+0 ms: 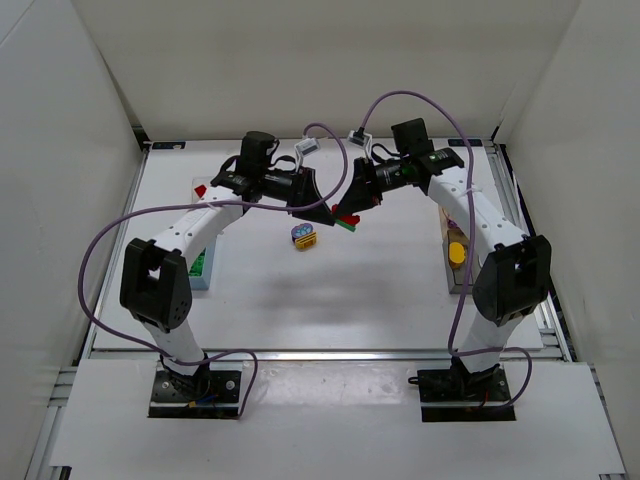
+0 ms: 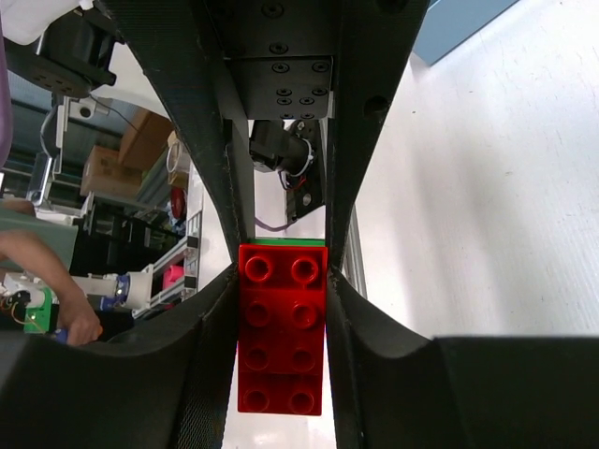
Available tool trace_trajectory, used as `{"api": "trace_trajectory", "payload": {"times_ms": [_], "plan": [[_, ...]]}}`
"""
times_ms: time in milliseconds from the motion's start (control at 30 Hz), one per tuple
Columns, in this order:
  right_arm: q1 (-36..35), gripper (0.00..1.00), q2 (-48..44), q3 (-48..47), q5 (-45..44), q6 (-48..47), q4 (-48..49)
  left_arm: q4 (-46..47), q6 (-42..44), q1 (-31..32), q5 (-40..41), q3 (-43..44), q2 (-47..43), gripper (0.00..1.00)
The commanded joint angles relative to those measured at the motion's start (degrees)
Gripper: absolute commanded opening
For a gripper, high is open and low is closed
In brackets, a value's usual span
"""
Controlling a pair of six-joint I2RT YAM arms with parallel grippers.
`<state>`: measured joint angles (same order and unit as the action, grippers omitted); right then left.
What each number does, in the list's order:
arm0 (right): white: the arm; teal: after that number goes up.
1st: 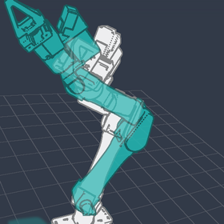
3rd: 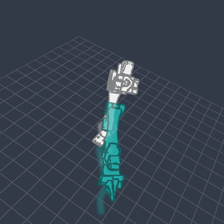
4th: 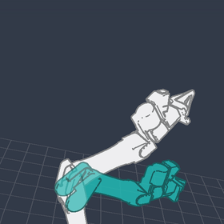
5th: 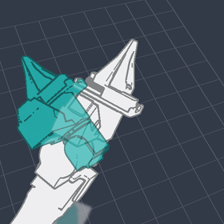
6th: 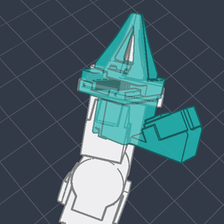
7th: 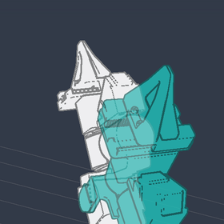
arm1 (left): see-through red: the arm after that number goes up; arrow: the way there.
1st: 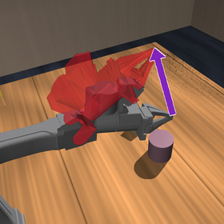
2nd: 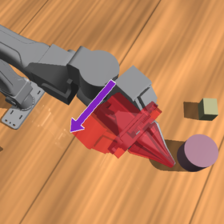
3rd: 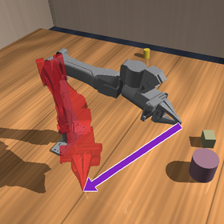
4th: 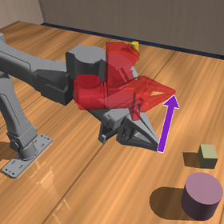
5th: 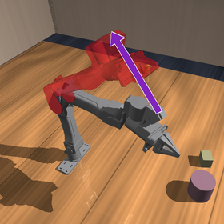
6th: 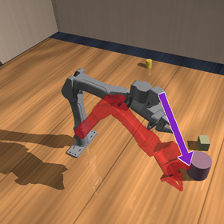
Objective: Sort the legos into containers by color
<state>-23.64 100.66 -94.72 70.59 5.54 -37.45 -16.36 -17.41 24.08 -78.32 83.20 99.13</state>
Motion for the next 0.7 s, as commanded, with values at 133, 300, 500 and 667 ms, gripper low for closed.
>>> {"api": "trace_trajectory", "payload": {"times_ms": [133, 300, 500, 667], "plan": [[0.34, 0.00, -2.05, -0.99, 0.34, 1.75, 4.30, -0.07, 2.12, 2.29, 0.19, -1.36, -1.84, 0.24], [3.51, 0.00, -0.38, -5.20, -1.68, 2.72, 5.72, -0.25, 2.38, 3.43, 0.54, -4.71, -4.03, 0.24], [7.37, 0.00, 1.29, -8.20, -3.53, 3.86, 7.48, -0.25, 2.47, 3.52, 1.07, -7.00, -5.09, 0.24], [8.26, 0.00, 1.29, -8.38, -4.67, 1.77, 5.56, -1.30, 3.52, 2.38, 1.95, -6.30, -5.97, 0.24]]}}
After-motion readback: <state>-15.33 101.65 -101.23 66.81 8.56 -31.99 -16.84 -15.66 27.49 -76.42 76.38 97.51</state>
